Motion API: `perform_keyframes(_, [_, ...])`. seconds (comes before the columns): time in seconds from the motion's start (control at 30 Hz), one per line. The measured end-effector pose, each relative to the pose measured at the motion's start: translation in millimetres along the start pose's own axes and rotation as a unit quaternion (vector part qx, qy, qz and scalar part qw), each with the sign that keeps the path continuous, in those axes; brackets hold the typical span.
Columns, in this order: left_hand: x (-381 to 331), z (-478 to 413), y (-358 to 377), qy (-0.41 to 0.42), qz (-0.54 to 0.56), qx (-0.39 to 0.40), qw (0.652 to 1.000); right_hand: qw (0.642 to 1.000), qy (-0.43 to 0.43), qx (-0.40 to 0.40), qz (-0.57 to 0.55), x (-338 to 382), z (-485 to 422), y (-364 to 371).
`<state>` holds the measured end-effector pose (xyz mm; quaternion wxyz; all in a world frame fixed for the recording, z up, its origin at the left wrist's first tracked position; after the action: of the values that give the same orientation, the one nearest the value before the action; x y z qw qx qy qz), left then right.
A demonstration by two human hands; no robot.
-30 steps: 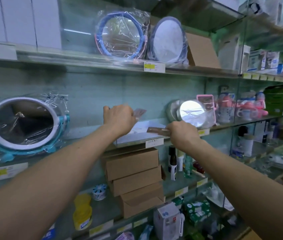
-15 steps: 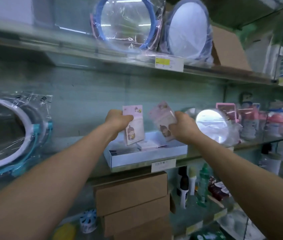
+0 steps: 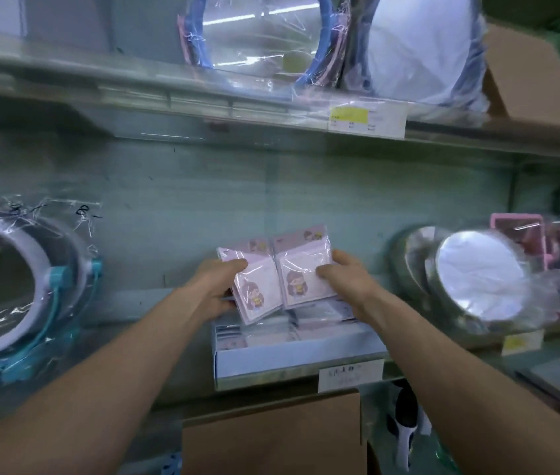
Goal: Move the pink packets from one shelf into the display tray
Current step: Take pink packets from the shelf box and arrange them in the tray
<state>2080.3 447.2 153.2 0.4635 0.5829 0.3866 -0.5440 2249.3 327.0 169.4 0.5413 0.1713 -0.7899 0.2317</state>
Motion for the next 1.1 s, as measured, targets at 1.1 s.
perform_keyframes(1.1, [17.4, 3.5, 16.2, -0.001, 0.008, 0.002, 1.000, 0.993, -0.026, 0.094, -0.061, -17.4, -13.3, 19.6])
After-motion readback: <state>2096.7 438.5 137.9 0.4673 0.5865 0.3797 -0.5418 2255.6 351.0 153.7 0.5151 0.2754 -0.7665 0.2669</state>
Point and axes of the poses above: each hand's wrist, its own z-axis away from the middle knuckle, its own y-axis out of the palm, x = y × z, the point moved 7 cm from there along -z, towards the middle knuckle, and after that the axes turned 12 degrees about -x, right-handed, at the moved point
